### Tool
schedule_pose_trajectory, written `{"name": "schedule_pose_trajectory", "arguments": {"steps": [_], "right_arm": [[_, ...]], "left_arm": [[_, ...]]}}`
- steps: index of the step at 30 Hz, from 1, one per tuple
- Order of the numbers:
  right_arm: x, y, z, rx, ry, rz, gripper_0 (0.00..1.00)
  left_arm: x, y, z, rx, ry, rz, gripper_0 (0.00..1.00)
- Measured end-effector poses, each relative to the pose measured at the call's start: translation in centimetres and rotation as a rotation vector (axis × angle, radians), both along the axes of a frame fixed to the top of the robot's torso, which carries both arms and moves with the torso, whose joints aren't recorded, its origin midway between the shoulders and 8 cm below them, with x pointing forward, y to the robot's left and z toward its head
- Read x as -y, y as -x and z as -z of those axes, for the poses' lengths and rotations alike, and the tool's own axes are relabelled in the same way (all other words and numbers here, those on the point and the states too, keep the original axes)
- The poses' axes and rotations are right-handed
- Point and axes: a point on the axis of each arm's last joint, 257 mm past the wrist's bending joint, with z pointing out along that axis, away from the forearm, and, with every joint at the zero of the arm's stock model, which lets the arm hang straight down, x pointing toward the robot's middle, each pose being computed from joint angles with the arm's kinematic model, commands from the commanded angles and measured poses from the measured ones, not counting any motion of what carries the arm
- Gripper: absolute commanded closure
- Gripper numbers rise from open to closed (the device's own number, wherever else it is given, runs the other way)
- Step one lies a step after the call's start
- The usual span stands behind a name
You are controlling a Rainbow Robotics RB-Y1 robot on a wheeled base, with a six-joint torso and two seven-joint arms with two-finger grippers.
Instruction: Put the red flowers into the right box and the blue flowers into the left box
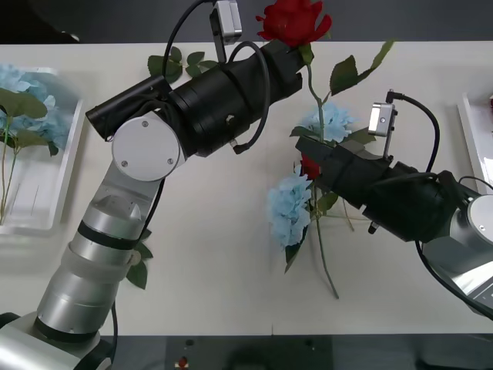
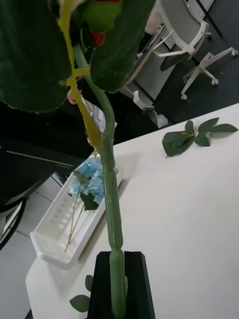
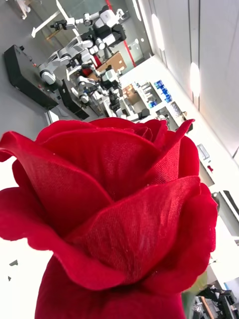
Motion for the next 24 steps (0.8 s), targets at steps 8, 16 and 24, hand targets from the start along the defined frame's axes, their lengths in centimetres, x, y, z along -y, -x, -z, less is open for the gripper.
{"name": "schedule_pose_trajectory", "arguments": {"steps": [8,16,24], "right_arm": [[0.6,-0.4,0.0,0.001,0.005,0.022,1.0],[3.5,-1.3,-0.3,0.005,0.051,0.051,1.0],[13.6,-3.6,0.8,-0.083,0.212,0.163,1.0]], "left_arm": [[-0.7,0.6,0.8,-0.035,0.004,0.045,0.15],[-5.0,1.3,3.6,-0.099,-0.085,0.102,0.13],[-10.9,2.4,7.1,-0.118,-0.325,0.116,0.13]]}}
